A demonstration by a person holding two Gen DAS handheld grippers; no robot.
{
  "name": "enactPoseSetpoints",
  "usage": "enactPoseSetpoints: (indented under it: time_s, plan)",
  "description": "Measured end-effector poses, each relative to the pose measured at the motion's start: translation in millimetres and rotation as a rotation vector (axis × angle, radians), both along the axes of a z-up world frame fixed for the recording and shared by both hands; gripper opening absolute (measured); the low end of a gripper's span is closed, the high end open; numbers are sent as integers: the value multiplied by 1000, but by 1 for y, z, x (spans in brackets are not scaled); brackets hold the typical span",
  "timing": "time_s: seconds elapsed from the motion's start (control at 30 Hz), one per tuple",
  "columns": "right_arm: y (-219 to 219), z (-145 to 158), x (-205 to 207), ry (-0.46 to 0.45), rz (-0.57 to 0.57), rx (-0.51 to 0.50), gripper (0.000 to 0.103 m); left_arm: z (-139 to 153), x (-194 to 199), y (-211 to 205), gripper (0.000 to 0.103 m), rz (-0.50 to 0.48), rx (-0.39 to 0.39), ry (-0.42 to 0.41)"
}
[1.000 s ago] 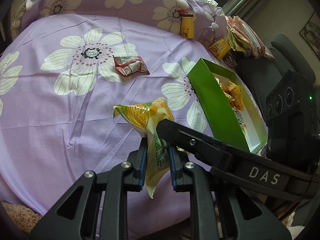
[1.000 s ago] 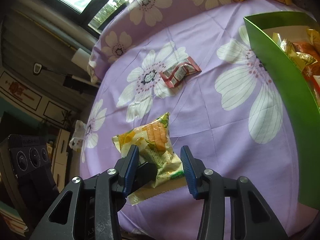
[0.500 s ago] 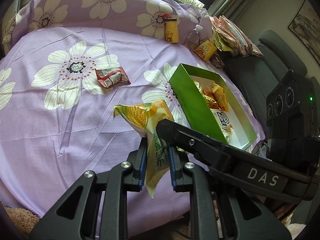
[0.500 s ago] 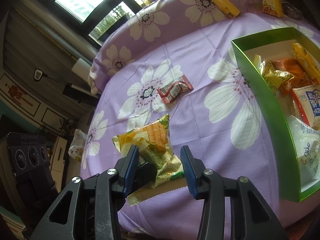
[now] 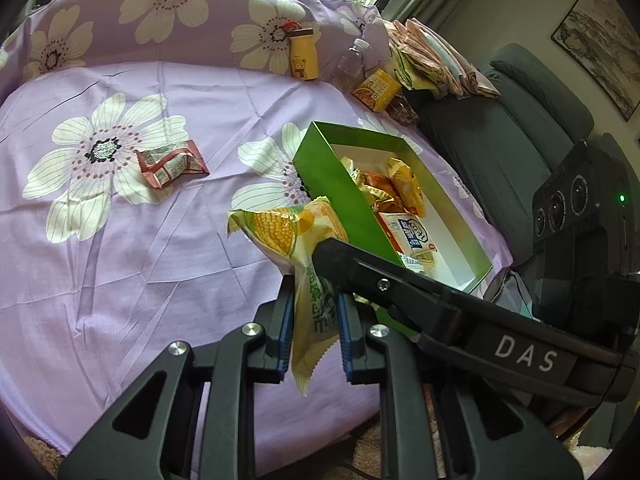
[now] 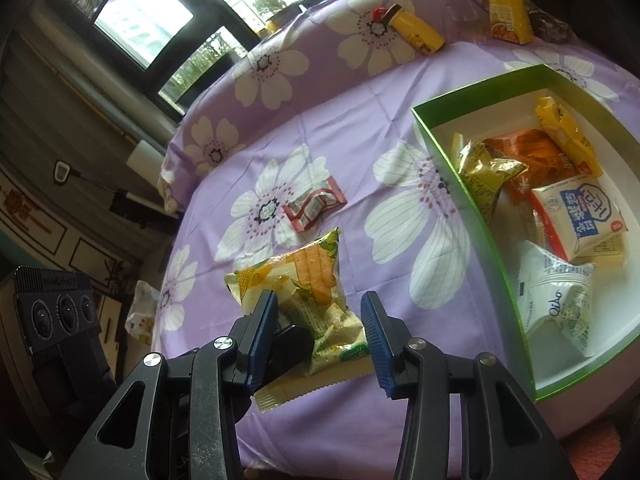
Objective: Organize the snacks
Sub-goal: 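Lift the corn snack bag with the right gripper and carry it over the box, then lower the corn bag into the box and open the right gripper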
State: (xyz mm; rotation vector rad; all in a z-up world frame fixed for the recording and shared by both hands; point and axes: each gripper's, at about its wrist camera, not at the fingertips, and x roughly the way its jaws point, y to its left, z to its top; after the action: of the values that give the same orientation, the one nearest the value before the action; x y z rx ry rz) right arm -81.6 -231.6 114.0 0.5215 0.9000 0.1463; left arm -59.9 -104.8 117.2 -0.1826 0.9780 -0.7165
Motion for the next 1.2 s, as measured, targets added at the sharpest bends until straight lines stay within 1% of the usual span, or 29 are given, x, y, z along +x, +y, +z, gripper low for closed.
enactPoseSetpoints:
  time_s: [0.17,0.3,0.5,0.73,0.87,1.0,1.13,1.2]
  plan:
    - [-17,1,-3,2,-50,1,47,0,5,-18,17,-41,-4,5]
    - [-33,4,-3,-9,-88,6,47,3,11,-35,17,-74,-5,-6]
    - [-61,13,4,-20,-145,-6,47,12,29,-69,17,-136,-18,-16]
    - [-103,38,28,-43,-202,-31,47,31,68,-113,17,-178,-60,-36]
    - [-123,47,48,-48,-222,-42,47,34,88,-131,16,-181,-76,-28]
    - [-138,41,65,-37,-231,-54,47,26,105,-146,16,-182,-65,-6]
    - [-154,23,76,-7,-249,-14,47,11,115,-160,16,-196,-25,17]
    - [-160,13,78,17,-256,3,47,4,117,-165,16,-207,-22,37]
